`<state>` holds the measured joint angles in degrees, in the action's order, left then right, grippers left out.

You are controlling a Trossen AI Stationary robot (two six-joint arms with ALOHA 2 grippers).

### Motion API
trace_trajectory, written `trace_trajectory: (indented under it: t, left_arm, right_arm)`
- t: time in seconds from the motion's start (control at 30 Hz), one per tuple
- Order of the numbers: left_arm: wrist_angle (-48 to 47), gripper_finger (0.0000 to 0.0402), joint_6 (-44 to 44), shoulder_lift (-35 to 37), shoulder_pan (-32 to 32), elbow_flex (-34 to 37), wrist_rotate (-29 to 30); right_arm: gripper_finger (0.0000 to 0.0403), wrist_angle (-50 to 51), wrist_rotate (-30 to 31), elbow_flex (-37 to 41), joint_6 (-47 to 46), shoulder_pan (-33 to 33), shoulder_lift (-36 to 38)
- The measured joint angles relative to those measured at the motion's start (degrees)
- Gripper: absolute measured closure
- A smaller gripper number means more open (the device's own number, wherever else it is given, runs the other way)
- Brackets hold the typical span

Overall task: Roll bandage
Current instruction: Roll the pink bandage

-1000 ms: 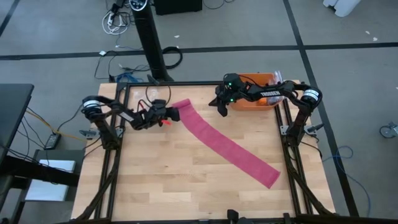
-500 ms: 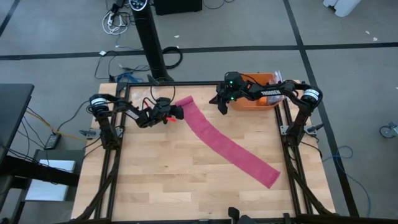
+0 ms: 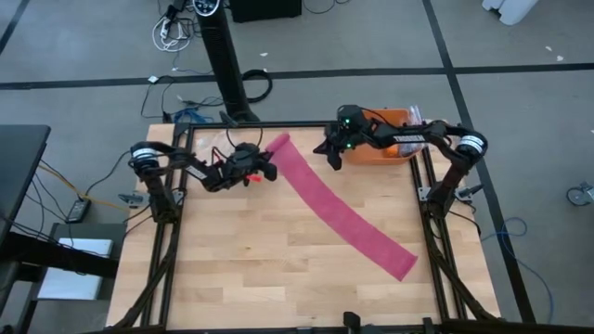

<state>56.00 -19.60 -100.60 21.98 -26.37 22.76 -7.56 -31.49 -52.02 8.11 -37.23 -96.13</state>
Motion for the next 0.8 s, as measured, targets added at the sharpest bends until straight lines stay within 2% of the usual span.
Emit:
trace_trajectory:
  t: [0.17, 0.27, 0.43, 0.57, 0.7, 0.8]
  left_arm:
    - [-0.3, 0.0386, 11.3, 5.2, -0.7, 0.0, 0.3]
    - [-1.6, 0.0386, 19.1, 9.0, -0.7, 0.0, 0.4]
    - [-13.4, 0.0387, 27.9, 16.2, 0.8, 0.0, 1.3]
    - [-21.1, 0.0387, 34.3, 20.9, 2.9, 0.0, 3.5]
    - [-24.1, 0.0387, 39.8, 23.8, 5.3, 0.0, 3.6]
    - [-24.6, 0.0387, 44.4, 24.1, 6.6, 0.0, 3.6]
  right_arm:
    - [0.0396, 11.0, 1.1, 0.0, 4.0, 2.4, 7.9]
    - [0.0395, 18.1, 4.3, 0.0, 5.9, 5.2, 12.9]
    - [0.0394, 26.2, 11.3, 0.0, 5.9, 10.5, 19.3]
    - [0.0394, 30.9, 14.1, 0.0, 4.1, 14.5, 22.4]
    - [0.0394, 34.6, 14.8, 0.0, 3.9, 19.6, 23.5]
    - [0.0394, 37.3, 17.7, 0.0, 4.0, 25.4, 23.2]
